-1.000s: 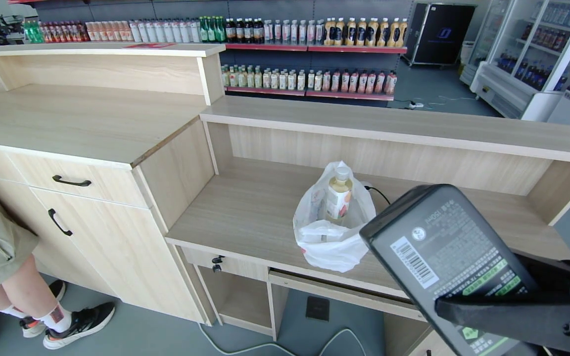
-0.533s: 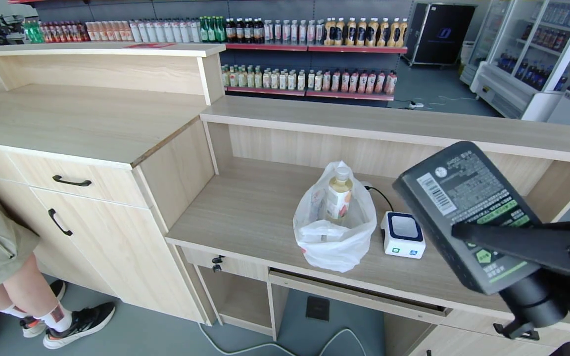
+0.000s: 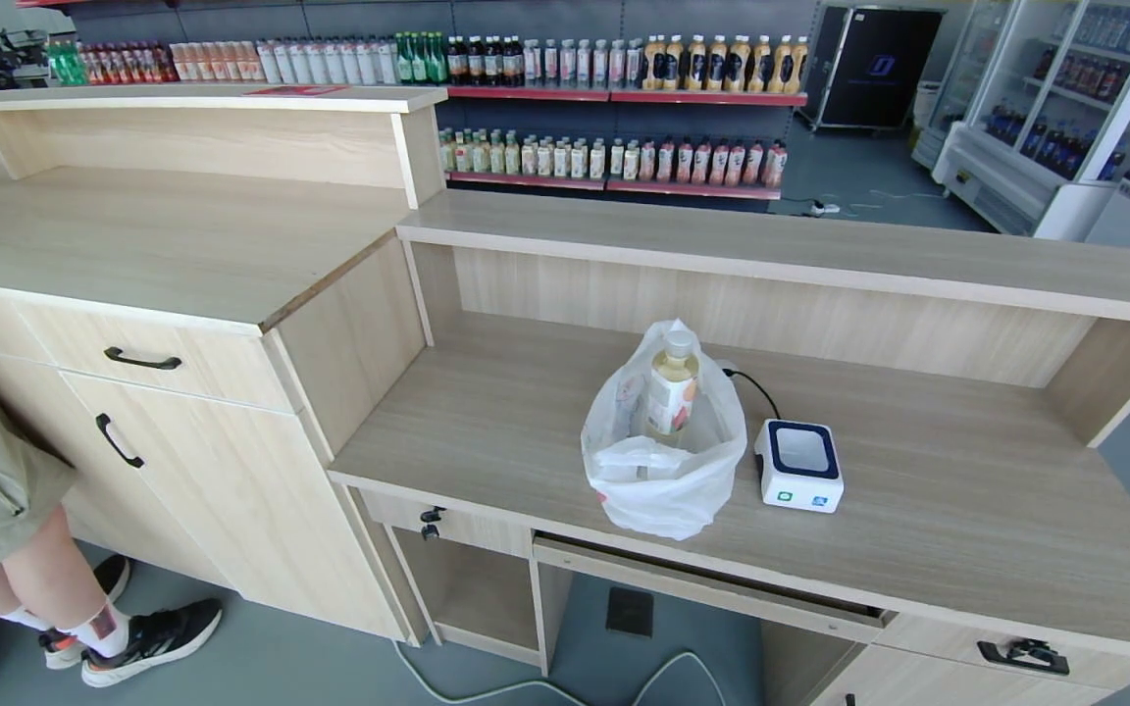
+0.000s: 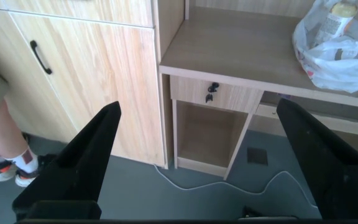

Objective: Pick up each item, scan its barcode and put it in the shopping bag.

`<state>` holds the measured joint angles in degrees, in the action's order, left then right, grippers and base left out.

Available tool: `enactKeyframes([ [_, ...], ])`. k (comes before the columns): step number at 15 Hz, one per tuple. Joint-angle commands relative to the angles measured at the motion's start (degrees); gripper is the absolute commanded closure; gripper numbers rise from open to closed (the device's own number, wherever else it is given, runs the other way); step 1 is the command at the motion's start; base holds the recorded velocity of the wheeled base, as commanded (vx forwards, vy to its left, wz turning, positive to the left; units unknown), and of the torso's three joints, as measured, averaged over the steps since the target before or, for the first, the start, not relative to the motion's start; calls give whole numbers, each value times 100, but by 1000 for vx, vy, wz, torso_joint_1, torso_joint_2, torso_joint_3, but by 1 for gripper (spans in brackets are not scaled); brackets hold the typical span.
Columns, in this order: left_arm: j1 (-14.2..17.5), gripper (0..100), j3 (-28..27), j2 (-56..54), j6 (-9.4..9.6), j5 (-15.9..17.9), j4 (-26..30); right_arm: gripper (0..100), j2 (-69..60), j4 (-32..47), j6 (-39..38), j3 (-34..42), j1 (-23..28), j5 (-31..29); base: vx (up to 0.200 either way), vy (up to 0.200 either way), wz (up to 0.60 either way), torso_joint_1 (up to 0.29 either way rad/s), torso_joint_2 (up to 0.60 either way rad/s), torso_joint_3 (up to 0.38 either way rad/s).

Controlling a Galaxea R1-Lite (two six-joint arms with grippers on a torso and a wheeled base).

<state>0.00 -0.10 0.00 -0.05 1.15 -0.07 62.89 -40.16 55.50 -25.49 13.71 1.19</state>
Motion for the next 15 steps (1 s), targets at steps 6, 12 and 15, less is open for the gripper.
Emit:
enactKeyframes([
  [6,0,0,1,0,5,0,-1,100,-31,96,-1332,79,650,-155,0,0,300,0,4,1],
  [12,0,0,1,0,5,0,-1,100,382,509,-2720,-334,668,-497,0,0,600,1,2,2],
  [15,0,0,1,9,-4,0,-1,100,953,1643,-5542,-580,694,-58,0,0,400,2,3,2],
])
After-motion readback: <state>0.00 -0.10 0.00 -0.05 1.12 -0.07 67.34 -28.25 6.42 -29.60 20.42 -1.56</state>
